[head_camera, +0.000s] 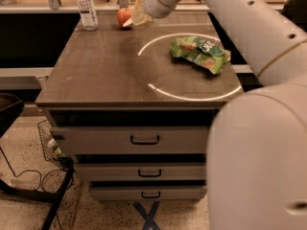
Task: Move paper bowl near apple
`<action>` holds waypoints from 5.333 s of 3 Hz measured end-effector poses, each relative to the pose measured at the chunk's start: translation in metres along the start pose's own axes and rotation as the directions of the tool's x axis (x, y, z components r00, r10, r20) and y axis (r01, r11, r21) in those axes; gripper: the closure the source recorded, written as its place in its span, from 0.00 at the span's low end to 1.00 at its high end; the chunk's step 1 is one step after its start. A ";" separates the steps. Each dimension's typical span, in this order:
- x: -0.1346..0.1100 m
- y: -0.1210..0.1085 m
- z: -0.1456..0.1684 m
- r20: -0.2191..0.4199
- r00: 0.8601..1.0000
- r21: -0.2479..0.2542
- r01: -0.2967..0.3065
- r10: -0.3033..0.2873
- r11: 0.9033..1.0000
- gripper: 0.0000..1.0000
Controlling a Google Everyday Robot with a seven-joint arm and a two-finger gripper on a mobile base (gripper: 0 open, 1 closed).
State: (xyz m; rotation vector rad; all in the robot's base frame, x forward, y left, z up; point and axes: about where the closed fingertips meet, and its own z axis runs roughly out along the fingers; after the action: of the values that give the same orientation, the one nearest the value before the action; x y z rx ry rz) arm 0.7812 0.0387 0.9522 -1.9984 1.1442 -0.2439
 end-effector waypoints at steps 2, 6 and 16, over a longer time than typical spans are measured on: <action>0.017 -0.016 0.018 0.108 0.994 0.021 -0.004 0.002 1.000 1.00; 0.043 -0.038 -0.009 0.128 0.991 0.094 0.033 -0.045 0.995 1.00; 0.137 -0.031 0.075 0.036 0.952 0.384 -0.294 0.304 0.875 1.00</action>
Offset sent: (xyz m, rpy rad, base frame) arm 0.0180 -0.0009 -0.0191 0.0379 0.0362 0.0608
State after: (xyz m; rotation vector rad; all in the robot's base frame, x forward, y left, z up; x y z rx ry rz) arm 0.9181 -0.0206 0.8969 -1.4550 1.2917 -0.3075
